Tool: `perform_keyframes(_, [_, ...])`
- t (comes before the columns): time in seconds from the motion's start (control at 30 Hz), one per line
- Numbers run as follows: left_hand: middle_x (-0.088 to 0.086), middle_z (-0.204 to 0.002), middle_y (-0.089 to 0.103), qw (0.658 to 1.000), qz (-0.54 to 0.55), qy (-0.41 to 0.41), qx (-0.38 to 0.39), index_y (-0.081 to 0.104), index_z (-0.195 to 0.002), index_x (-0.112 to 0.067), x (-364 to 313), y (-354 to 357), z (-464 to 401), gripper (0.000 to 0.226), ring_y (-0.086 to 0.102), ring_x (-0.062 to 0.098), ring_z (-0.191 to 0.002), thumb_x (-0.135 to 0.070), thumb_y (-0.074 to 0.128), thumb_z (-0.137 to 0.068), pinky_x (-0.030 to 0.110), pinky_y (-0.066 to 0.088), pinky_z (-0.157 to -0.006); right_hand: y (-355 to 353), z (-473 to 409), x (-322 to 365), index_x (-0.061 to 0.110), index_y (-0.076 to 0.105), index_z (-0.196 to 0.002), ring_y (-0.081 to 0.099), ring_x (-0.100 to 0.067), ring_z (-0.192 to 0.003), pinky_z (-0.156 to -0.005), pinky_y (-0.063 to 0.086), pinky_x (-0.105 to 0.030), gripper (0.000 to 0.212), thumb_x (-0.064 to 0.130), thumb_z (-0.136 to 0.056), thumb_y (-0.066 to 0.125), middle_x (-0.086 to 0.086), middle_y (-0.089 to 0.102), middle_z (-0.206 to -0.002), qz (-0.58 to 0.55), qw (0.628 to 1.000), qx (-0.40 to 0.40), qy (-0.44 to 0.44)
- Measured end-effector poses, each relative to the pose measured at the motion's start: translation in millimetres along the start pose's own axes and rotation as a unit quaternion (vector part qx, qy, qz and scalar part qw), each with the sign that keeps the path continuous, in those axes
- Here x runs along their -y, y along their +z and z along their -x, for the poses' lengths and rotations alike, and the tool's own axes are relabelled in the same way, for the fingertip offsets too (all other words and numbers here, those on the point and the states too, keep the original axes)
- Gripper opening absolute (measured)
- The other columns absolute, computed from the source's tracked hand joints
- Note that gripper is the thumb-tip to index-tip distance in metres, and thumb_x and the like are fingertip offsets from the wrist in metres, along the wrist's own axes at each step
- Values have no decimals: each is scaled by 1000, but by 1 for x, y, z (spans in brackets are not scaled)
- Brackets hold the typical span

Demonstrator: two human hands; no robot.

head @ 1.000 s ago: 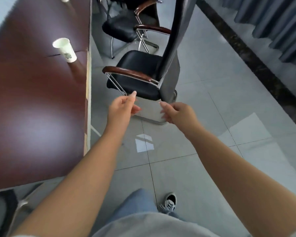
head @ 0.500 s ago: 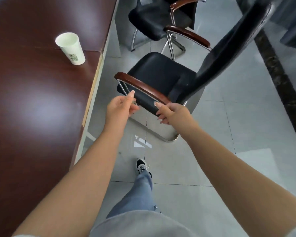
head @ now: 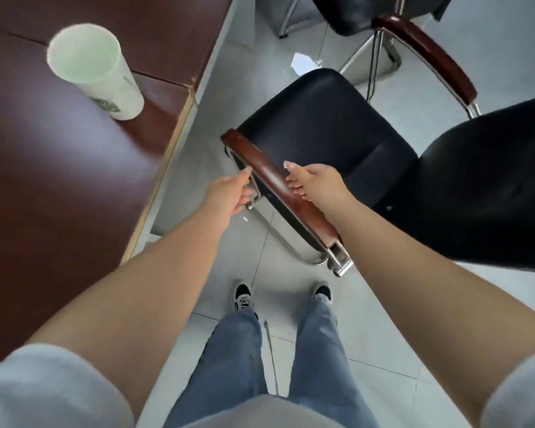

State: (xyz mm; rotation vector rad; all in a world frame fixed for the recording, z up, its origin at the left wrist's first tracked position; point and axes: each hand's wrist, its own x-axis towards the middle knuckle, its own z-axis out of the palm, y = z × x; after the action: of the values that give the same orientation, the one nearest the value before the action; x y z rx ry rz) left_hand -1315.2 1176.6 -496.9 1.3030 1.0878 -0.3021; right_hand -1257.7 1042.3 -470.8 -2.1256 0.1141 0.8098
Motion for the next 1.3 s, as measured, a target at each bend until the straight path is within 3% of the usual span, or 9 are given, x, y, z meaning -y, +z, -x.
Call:
perform_keyframes(0.13, [-1, -78, 55, 998, 26, -38, -33, 54, -87, -15, 2, 13, -42, 31, 53, 10, -71, -46, 59, -86, 17, 43, -57, 10, -52, -5, -2, 63, -111, 61, -26, -88, -83, 47, -32, 57, 50, -89, 53, -19, 66, -104, 67, 997, 30, 14])
perform_keyframes(0.23, [2, -88, 56, 997, 24, -63, -40, 53, -85, -17, 12, 27, -67, 36, 53, 12, -75, -52, 57, -84, 21, 44, -63, 18, -79, -15, 1, 61, -115, 61, -30, -101, -93, 48, -40, 64, 57, -86, 52, -18, 64, -112, 105, 989, 88, 48])
perform_keyframes(0.3, [4, -95, 59, 995, 50, -84, -36, 55, -95, -16, 21, 39, -78, 37, 56, 12, -76, -52, 57, -85, 25, 47, -71, 22, -88, -24, 2, 61, -106, 62, -28, -94, -87, 49, -37, 67, 63, -83, 51, -13, 65, -104, 117, 979, 133, 103])
perform_keyframes(0.37, [4, -88, 64, 992, 97, -76, -36, 57, -87, -17, 25, 49, -83, 32, 61, 14, -78, -49, 55, -87, 27, 50, -79, 23, -91, -31, 6, 62, -93, 64, -22, -82, -74, 50, -30, 63, 67, -81, 50, -7, 66, -89, 88, 969, 173, 153])
perform_keyframes(0.7, [7, -83, 68, 989, 138, -51, -33, 60, -82, -14, 40, 52, -54, 26, 66, 14, -70, -38, 56, -91, 26, 51, -84, 18, -73, -49, 7, 63, -99, 63, -16, -66, -55, 45, -25, 69, 72, -79, 47, -9, 69, -82, 90, 956, 218, 174])
perform_keyframes(0.87, [7, -88, 67, 979, 182, -62, -69, 60, -85, -16, 78, 68, -17, 24, 65, 18, -79, -39, 58, -89, 32, 50, -88, 7, -46, -76, 5, 65, -101, 64, -18, -67, -65, 50, -25, 73, 72, -76, 52, -10, 68, -78, 106, 949, 247, 164])
perform_keyframes(1.03, [5, -85, 69, 968, 221, -75, -93, 62, -83, -16, 112, 94, 25, 24, 66, 17, -79, -39, 59, -88, 31, 47, -90, -14, -16, -104, 7, 64, -96, 64, -15, -66, -61, 49, -24, 68, 71, -77, 51, -9, 70, -83, 150, 937, 277, 149])
perform_keyframes(1.17, [7, -85, 69, 957, 266, -73, -90, 62, -85, -13, 136, 108, 51, 23, 65, 18, -77, -34, 57, -91, 29, 46, -91, -21, 1, -130, 6, 67, -95, 68, -20, -73, -81, 54, -32, 68, 70, -76, 54, -13, 72, -84, 173, 938, 274, 125])
perform_keyframes(1.3, [16, -101, 69, 950, 284, -82, -102, 62, -100, -5, 162, 121, 69, 29, 66, 22, -83, -32, 57, -91, 32, 47, -94, -29, 20, -152, 7, 67, -88, 69, -23, -79, -82, 54, -31, 63, 67, -76, 56, -15, 72, -87, 187, 936, 278, 111])
